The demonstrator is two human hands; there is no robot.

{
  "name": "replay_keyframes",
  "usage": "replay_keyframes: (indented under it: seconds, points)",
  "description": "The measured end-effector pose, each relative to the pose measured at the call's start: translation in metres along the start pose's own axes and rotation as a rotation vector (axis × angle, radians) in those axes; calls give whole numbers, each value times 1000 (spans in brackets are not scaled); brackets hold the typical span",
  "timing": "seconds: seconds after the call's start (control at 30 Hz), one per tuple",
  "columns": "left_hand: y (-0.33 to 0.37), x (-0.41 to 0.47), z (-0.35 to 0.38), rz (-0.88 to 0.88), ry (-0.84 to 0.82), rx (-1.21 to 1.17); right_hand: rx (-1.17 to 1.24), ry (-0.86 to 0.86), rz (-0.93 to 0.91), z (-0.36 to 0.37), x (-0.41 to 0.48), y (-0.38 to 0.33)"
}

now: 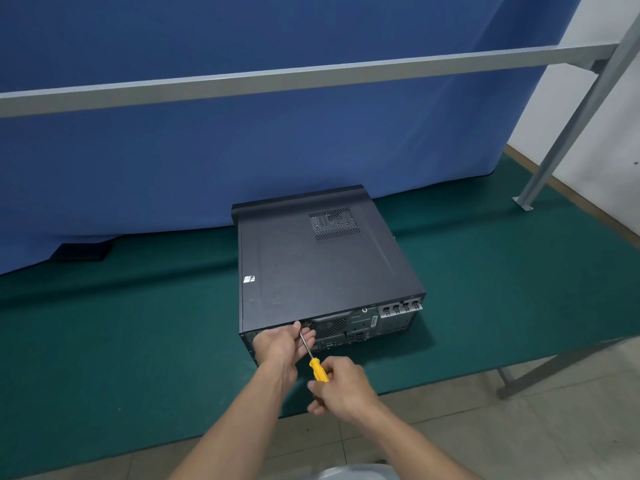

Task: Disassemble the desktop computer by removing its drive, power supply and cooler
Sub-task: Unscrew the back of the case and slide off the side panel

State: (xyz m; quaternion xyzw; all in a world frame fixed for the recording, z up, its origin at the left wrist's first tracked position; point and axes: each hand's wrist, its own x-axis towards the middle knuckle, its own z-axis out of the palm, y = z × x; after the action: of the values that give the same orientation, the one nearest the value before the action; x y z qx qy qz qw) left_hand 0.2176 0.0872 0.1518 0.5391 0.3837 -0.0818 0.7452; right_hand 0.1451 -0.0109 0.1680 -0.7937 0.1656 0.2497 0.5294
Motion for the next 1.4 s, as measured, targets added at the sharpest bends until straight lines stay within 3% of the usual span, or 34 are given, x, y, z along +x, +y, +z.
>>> replay_keyframes:
  seconds: [0.2,0.4,0.53,0.63,0.77,0.97,1.13,1.4]
  points:
    - [-2,5,-7,121,-82,192,-113,42,71,-32,2,14]
    - [6,2,-5,543,-331,696,174,385,3,-43,4,-2]
    - [15,-8,8,774,-475,912,180,565,-96,-50,6,-21]
    - [19,-12,21,913,-545,1003,113,598,-111,-54,11,-26]
    - [19,-10,39,1080,-619,1099,204,594,-35,-64,24,-20]
    - [14,1,88,1123,-720,1122,324,561,-16,-113,46,-10]
    - [19,27,150,1085,-543,1119,236,605,-75,-188,90,-11]
    - [32,100,236,854,-146,1399,-213,512,-33,-295,218,-9]
